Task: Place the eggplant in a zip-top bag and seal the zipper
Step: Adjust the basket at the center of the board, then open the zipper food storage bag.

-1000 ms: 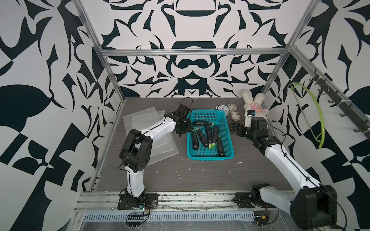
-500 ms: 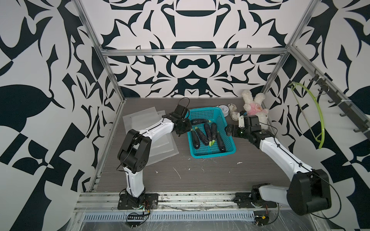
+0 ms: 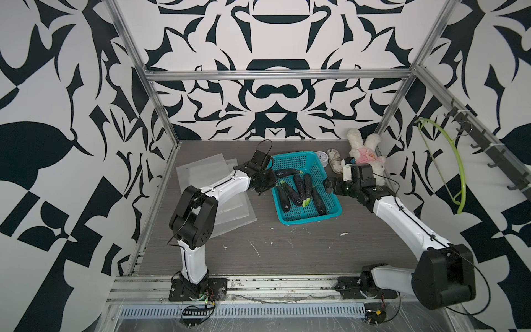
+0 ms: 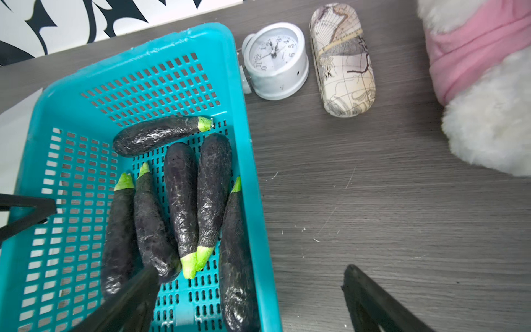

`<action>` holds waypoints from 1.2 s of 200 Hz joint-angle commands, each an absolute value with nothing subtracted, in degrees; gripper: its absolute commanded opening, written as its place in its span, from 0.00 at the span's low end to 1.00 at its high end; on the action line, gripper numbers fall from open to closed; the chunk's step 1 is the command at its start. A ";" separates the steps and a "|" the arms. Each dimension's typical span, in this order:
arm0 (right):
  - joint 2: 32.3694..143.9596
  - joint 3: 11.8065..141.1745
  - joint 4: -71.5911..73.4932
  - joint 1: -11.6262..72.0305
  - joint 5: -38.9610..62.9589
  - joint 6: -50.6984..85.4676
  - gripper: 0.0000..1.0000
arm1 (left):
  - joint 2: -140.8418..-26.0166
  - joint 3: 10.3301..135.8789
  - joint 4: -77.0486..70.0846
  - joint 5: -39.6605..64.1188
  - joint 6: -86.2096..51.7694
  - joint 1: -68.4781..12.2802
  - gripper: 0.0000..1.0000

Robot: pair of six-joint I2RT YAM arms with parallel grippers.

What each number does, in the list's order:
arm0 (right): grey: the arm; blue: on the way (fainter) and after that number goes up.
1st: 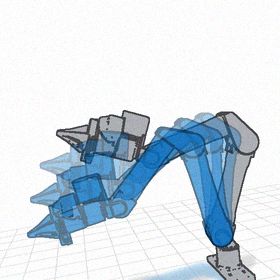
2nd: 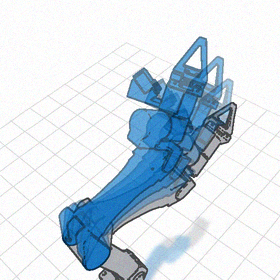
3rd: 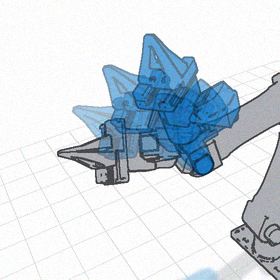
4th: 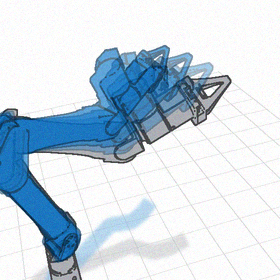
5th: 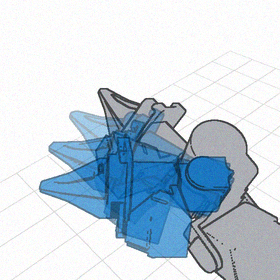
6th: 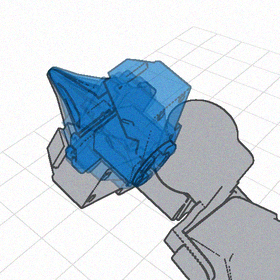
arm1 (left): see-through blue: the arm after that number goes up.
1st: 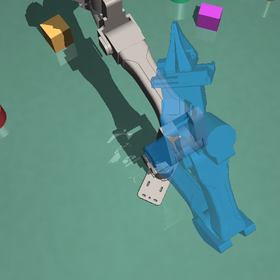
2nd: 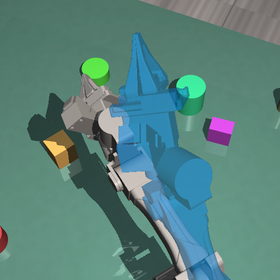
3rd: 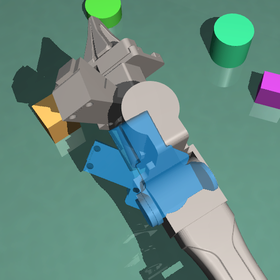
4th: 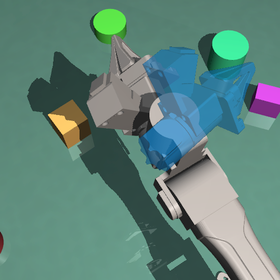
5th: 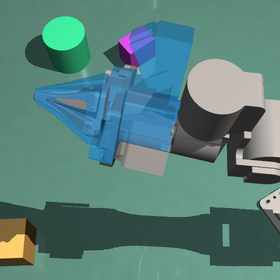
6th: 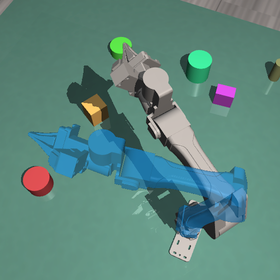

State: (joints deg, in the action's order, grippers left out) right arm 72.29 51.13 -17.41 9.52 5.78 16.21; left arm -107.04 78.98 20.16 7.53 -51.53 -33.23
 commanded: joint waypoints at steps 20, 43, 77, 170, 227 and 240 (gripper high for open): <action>70.30 54.25 -19.20 10.66 5.94 14.17 1.00 | -106.98 78.37 19.95 9.01 -50.93 -33.18 0.27; 70.73 54.99 -20.03 11.99 6.06 13.10 1.00 | -104.98 77.89 22.86 8.80 -48.45 -32.04 0.42; 71.21 55.46 -20.08 14.05 6.24 12.11 1.00 | -100.65 76.09 29.61 8.27 -41.65 -28.08 0.53; 71.70 55.80 -20.04 15.42 11.91 10.69 1.00 | -97.87 80.59 58.06 1.71 -4.56 -18.28 0.59; 70.37 53.49 -19.44 15.47 13.05 10.78 0.99 | -90.36 68.83 49.09 -0.84 23.91 -16.37 0.60; 70.14 52.81 -18.88 15.47 13.50 11.25 0.99 | -90.64 68.43 49.33 3.56 28.44 -12.95 0.59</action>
State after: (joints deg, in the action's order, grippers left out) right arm 72.31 53.21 -19.90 15.16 11.81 11.44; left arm -92.55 69.25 51.24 -0.14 13.26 -17.19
